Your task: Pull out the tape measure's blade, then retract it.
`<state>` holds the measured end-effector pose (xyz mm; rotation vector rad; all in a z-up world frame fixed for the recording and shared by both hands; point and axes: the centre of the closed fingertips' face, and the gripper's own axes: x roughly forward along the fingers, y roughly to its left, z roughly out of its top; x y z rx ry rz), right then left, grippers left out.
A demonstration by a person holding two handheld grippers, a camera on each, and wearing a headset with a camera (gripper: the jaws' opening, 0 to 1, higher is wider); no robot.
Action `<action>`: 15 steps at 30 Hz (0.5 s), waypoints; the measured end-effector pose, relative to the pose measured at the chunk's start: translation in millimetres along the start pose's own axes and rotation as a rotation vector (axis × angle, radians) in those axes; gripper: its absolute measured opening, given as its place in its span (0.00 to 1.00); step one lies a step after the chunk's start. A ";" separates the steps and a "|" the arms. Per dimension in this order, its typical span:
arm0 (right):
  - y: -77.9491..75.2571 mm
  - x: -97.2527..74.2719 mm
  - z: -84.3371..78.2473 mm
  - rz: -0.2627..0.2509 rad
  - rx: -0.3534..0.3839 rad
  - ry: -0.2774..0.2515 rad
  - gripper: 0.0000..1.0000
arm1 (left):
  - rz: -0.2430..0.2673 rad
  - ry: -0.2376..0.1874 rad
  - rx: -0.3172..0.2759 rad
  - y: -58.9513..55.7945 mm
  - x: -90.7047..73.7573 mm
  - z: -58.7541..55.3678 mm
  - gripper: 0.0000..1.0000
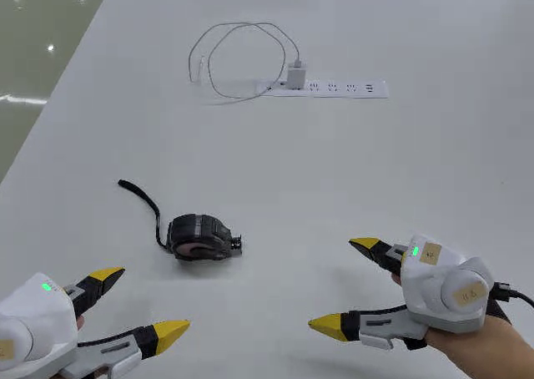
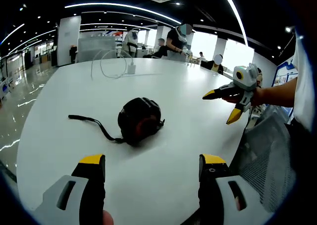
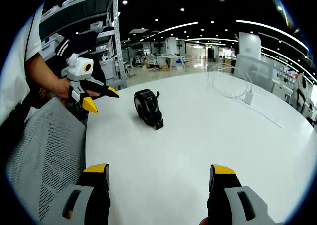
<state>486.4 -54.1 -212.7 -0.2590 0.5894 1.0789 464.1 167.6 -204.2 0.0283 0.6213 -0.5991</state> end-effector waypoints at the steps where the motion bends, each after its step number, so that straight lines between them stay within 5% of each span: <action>1: 0.5 -1.0 -0.8 -0.001 0.009 -0.003 0.81 | -0.003 0.001 0.003 -0.9 -0.7 -0.1 0.75; 15: 6.4 -19.9 -17.7 -0.042 0.036 0.008 0.88 | -0.016 0.005 0.019 -7.6 -6.9 0.4 0.80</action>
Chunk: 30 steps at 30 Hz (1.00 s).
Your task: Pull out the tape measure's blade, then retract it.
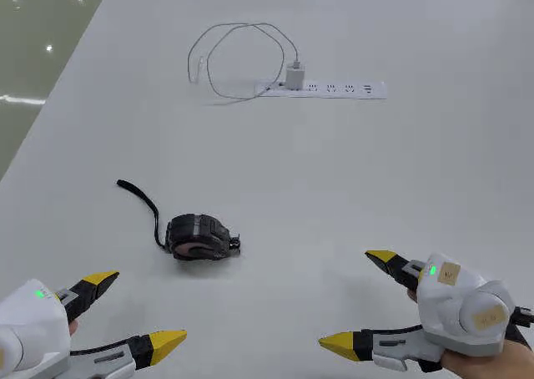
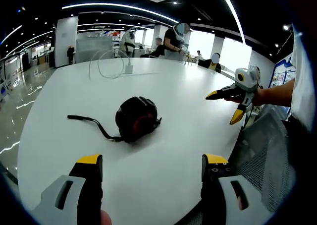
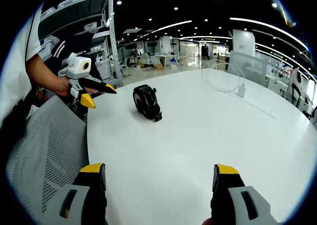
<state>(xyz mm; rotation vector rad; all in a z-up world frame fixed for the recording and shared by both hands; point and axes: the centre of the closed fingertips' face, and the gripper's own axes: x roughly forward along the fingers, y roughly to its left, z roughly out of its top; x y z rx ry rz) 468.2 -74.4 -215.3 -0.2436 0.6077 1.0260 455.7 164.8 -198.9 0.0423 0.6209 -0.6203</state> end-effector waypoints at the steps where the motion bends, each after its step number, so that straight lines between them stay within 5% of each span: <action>1: 0.2 -1.9 -1.0 -0.004 0.003 0.001 0.88 | -0.004 -0.001 0.001 -1.0 0.0 0.5 0.80; 30: 3.6 -20.6 -13.4 -0.049 0.023 -0.011 0.98 | -0.013 0.005 0.069 -4.8 -1.1 -3.2 0.87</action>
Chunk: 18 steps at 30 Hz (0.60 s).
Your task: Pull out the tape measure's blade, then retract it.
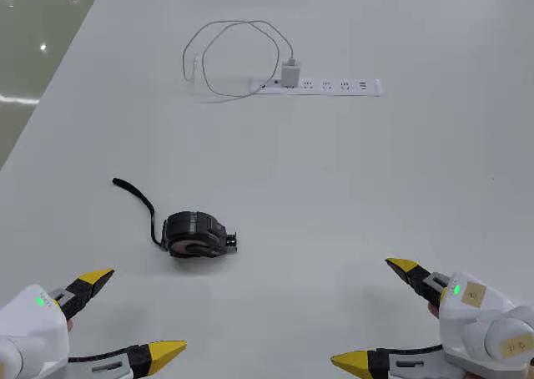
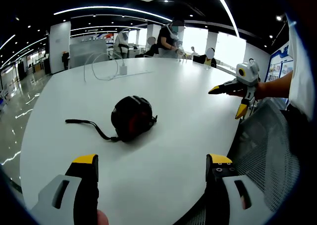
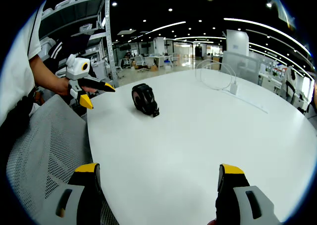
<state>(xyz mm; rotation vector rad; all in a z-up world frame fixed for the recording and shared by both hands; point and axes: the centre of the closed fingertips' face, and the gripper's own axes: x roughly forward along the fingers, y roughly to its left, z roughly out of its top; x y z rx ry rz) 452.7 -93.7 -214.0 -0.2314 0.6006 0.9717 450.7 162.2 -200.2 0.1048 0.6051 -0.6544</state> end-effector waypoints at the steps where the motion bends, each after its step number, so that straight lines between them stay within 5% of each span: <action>1: 0.0 -0.6 -0.4 -0.002 0.001 -0.001 0.98 | 0.001 0.001 0.000 0.6 -0.1 -0.4 0.87; 18: 1.1 -8.4 -6.2 -0.020 0.020 0.000 0.99 | -0.011 0.013 0.011 2.6 -2.3 -7.6 0.92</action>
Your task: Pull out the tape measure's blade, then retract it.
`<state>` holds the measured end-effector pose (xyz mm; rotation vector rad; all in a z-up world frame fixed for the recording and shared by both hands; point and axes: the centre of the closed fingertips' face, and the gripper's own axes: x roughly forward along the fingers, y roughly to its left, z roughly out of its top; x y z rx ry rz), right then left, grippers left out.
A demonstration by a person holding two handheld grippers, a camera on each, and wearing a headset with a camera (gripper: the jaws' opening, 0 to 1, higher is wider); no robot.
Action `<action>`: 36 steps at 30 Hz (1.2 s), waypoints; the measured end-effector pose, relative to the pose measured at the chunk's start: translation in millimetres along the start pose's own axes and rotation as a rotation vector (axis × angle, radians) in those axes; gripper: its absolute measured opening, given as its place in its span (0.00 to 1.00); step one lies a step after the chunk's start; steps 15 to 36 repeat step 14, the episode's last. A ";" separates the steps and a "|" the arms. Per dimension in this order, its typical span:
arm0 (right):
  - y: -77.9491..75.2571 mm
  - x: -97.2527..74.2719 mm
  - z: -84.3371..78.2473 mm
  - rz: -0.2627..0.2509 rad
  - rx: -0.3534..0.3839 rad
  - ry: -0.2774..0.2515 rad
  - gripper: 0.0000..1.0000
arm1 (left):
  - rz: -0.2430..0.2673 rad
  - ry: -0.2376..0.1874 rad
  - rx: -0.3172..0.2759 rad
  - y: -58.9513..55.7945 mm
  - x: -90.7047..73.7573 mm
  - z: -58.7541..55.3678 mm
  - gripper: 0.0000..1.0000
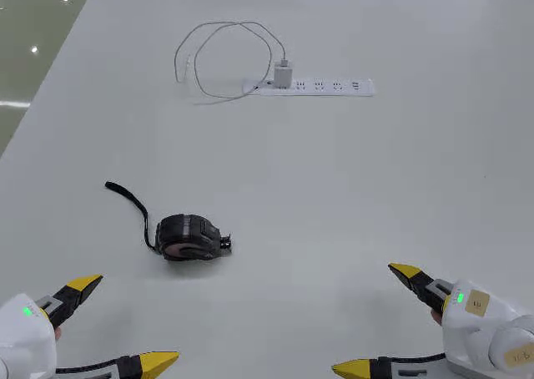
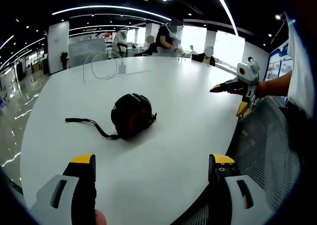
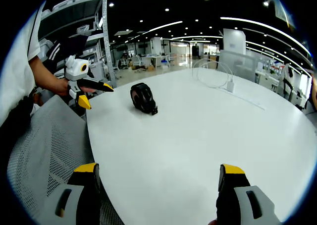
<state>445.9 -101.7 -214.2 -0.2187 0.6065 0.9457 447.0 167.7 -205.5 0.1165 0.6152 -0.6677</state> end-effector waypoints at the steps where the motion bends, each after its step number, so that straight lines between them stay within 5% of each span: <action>1: -0.2 -0.3 0.3 -0.002 -0.001 -0.001 0.99 | 0.000 0.001 0.001 0.0 -0.1 -0.3 0.93; 36: -6.1 -4.8 1.2 -0.016 0.007 -0.010 0.99 | 0.004 0.003 0.019 -0.9 -1.1 -3.0 0.97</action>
